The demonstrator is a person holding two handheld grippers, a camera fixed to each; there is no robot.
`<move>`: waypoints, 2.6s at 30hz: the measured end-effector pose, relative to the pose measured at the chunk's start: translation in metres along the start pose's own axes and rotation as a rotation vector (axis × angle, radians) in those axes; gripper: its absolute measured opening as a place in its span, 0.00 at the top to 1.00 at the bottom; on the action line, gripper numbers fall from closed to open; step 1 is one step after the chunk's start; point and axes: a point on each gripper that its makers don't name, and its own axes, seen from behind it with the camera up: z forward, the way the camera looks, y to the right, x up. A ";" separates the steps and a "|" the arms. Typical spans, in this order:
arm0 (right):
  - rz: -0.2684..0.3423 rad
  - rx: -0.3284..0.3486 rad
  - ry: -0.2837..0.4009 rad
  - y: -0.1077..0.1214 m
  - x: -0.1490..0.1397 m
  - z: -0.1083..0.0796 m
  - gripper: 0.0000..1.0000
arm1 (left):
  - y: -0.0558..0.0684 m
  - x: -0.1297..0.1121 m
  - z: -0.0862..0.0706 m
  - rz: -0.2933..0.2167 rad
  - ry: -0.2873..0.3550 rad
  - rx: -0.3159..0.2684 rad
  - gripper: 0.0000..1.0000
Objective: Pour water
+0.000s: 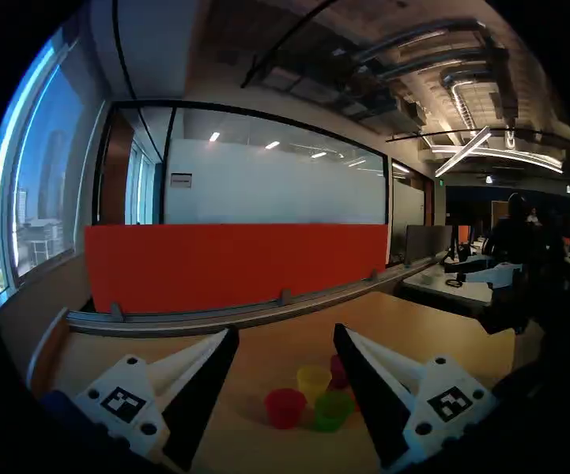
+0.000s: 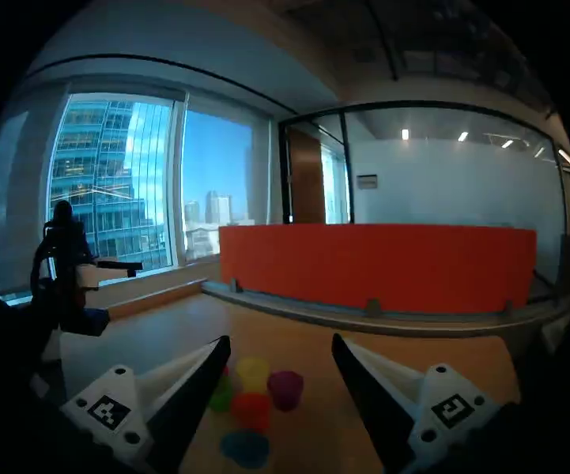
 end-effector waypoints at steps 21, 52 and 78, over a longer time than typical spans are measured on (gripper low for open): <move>-0.107 0.090 -0.159 -0.033 -0.050 -0.010 0.01 | 0.028 -0.050 0.008 0.074 -0.124 -0.127 0.12; -0.111 0.123 -0.283 -0.040 -0.108 -0.012 0.01 | 0.057 -0.142 0.031 0.126 -0.305 -0.222 0.11; -0.085 0.136 -0.314 -0.040 -0.129 -0.006 0.01 | 0.071 -0.212 0.056 0.146 -0.453 -0.288 0.11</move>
